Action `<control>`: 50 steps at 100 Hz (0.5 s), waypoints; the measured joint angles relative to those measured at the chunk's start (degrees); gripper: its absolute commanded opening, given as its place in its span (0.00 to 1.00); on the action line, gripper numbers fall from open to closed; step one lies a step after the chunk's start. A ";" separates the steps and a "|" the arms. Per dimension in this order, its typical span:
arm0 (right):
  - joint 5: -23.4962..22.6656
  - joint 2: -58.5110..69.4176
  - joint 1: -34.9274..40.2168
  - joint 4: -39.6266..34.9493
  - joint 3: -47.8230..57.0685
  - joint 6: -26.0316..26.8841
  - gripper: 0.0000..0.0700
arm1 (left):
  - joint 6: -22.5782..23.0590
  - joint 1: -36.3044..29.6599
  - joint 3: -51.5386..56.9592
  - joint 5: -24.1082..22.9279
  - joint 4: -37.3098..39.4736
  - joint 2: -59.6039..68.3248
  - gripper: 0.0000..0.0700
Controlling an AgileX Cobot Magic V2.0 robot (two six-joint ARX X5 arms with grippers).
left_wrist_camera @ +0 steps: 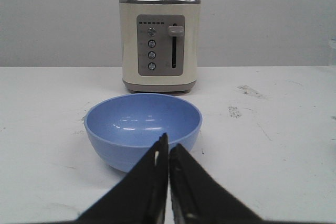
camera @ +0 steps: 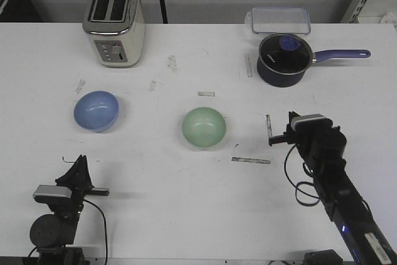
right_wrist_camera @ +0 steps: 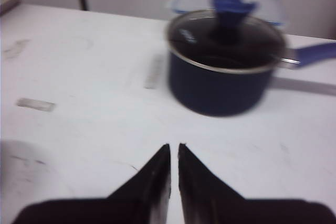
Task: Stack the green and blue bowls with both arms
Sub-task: 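Release the green bowl and retract the right gripper to rest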
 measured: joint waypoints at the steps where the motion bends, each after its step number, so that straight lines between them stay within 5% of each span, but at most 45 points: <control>1: 0.00 -0.70 -0.33 -0.02 -0.55 0.00 0.02 | 0.00 0.00 0.00 0.00 0.00 0.00 0.00; 50: 0.00 -31.85 -7.23 -5.84 -14.16 0.00 0.02 | 0.00 0.00 0.00 0.00 0.00 0.00 0.00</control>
